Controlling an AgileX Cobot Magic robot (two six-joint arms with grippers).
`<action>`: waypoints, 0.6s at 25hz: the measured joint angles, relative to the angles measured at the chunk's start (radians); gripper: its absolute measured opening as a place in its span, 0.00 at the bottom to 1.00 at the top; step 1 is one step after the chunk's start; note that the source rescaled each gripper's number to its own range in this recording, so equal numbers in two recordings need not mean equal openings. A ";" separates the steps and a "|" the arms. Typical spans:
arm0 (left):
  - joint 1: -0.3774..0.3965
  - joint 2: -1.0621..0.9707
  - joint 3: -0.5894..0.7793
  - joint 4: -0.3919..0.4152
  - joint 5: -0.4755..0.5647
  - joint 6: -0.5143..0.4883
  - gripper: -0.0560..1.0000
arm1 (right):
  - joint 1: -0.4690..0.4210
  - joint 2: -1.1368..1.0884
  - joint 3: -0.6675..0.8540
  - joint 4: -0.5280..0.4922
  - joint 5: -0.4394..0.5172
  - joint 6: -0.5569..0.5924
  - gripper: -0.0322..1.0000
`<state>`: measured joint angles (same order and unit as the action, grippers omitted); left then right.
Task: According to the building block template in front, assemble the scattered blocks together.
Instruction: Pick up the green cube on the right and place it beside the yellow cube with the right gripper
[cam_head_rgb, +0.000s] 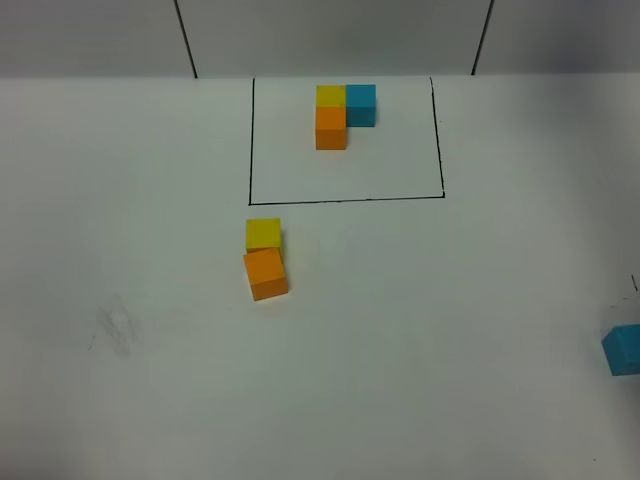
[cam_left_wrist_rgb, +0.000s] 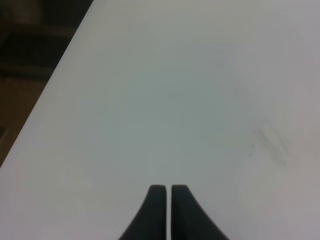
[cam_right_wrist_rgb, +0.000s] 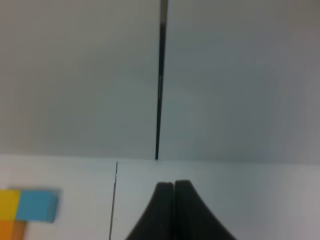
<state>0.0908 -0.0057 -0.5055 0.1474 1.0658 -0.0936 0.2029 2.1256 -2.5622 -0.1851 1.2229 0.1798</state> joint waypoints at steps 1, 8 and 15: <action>0.000 0.000 0.000 0.000 0.000 0.000 0.06 | 0.000 -0.015 0.011 0.000 0.000 -0.006 0.03; 0.000 0.000 0.000 0.000 0.000 0.000 0.06 | 0.000 -0.129 0.179 -0.002 0.000 -0.048 0.03; 0.000 0.000 0.000 0.000 0.000 0.000 0.06 | 0.000 -0.239 0.470 -0.008 -0.001 -0.069 0.03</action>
<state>0.0908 -0.0057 -0.5055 0.1474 1.0658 -0.0936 0.2029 1.8869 -2.0920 -0.1930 1.2215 0.1112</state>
